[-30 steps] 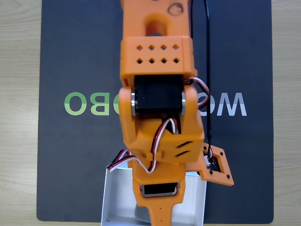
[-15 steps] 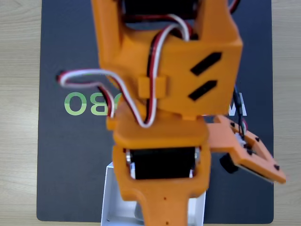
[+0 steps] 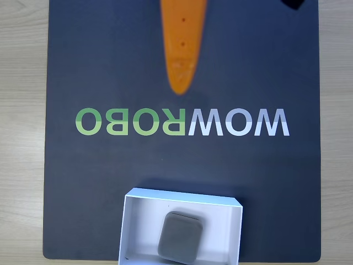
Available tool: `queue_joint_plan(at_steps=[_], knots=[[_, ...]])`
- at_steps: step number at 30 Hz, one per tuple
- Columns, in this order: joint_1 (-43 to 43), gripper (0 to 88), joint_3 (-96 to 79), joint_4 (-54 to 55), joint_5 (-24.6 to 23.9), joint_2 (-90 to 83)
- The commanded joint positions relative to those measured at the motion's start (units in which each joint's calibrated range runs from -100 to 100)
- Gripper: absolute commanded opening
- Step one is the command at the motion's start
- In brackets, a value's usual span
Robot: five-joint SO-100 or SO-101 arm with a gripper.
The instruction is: Grab the usb to bin
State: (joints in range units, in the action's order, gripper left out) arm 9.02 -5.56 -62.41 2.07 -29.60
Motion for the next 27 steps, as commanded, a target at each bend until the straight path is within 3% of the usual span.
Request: queue_joint_plan(at_steps=[1, 15, 21, 27], knots=[[0.2, 3.2, -11.5, 0.0, 0.1, -15.0], [0.2, 2.5, -66.2, 0.7, 0.2, -57.8], [0.2, 2.5, -80.2, 0.0, 0.2, -69.3], [0.2, 2.5, -86.7, 0.0, 0.2, -69.5]])
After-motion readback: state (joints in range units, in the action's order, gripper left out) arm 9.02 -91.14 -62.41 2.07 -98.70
